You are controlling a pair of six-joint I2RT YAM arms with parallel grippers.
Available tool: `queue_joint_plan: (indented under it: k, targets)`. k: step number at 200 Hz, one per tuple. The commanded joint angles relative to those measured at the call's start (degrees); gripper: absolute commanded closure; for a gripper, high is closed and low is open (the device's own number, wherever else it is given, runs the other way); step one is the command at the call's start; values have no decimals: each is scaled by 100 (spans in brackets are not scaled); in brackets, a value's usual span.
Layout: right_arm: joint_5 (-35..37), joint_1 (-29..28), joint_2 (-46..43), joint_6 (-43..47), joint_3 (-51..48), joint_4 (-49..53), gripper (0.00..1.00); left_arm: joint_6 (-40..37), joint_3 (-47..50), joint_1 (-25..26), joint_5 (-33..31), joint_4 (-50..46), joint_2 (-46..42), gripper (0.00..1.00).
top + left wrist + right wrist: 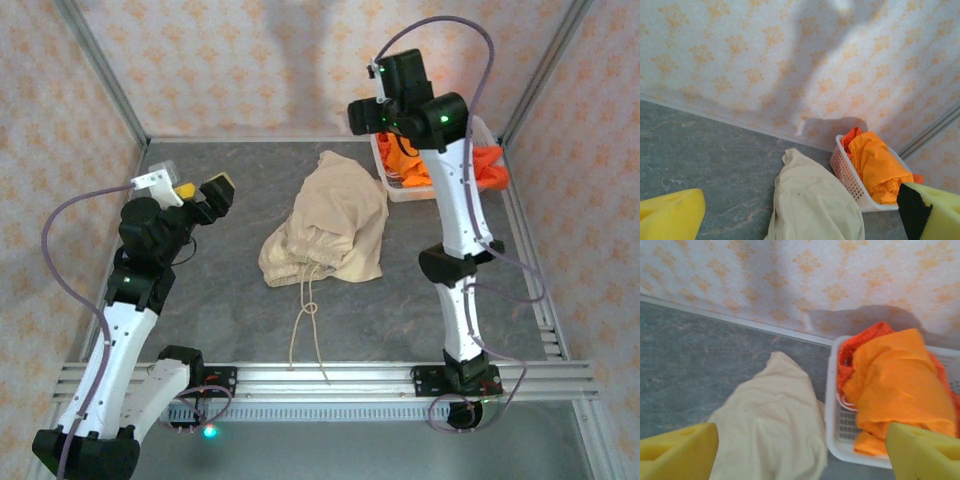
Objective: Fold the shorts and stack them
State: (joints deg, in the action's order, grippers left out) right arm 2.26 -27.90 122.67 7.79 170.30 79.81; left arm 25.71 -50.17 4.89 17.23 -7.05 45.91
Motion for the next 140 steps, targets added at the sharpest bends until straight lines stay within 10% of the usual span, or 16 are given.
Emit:
queue_joint_plan:
  k: [1,33,79,140]
  targets:
    - [372,78,-850,477,-545,134,11,82,136,43,169,1,53,0]
    - [75,96,-1844,727,-2687,-325,6,113,234,67,237,56,184,0]
    - [-728,347,-5001,395,-8460,-4111,0,74,176,105,65,-467,473,0]
    - [-1682,-167,-5169,-816,-10937,-5348,0,694,405,297,391,-1094,1592,2]
